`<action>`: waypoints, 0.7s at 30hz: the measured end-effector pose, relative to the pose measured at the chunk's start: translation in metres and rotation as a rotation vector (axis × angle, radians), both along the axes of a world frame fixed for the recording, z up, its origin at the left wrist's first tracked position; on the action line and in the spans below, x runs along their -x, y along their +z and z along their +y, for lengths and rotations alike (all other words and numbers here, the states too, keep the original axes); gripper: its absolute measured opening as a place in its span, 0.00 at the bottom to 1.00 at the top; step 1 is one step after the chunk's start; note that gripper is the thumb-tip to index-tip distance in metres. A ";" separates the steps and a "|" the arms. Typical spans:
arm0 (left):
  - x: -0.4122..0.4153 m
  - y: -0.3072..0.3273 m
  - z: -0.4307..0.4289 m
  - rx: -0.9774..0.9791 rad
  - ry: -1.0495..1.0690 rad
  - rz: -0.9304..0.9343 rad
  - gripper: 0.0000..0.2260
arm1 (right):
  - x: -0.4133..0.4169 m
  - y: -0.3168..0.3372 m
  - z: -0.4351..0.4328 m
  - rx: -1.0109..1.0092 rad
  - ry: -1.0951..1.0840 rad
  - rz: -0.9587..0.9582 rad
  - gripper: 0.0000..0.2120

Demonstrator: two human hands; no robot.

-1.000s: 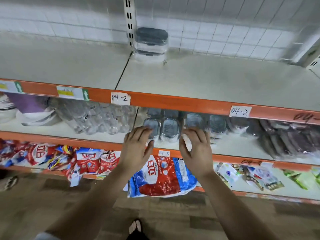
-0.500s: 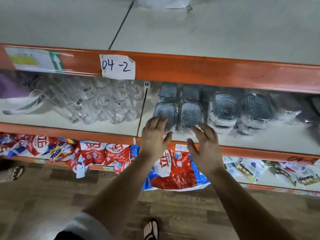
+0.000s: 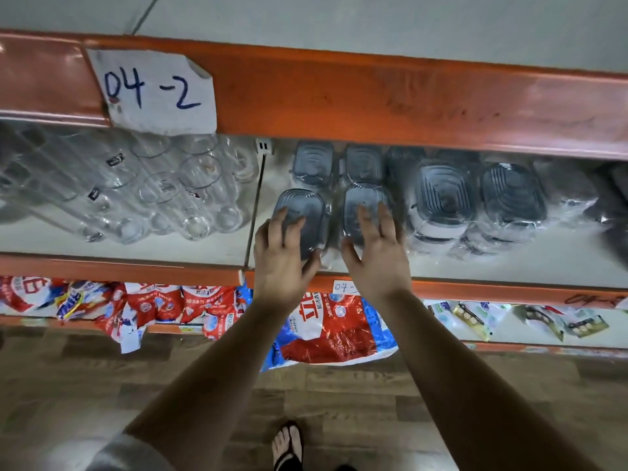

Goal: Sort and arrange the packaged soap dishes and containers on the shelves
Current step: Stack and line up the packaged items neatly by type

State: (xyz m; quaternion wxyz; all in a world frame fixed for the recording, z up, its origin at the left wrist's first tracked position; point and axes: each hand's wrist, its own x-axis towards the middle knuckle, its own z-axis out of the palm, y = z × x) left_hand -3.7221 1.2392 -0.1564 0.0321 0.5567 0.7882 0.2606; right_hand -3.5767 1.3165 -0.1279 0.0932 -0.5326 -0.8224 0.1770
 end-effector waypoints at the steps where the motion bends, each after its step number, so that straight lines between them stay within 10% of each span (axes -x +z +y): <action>1: 0.002 0.000 -0.003 -0.011 0.002 -0.014 0.26 | 0.004 -0.002 0.002 0.021 -0.022 -0.024 0.33; 21: -0.019 0.042 -0.075 -0.081 -0.071 -0.023 0.25 | -0.031 0.021 -0.064 -0.132 -0.058 0.263 0.20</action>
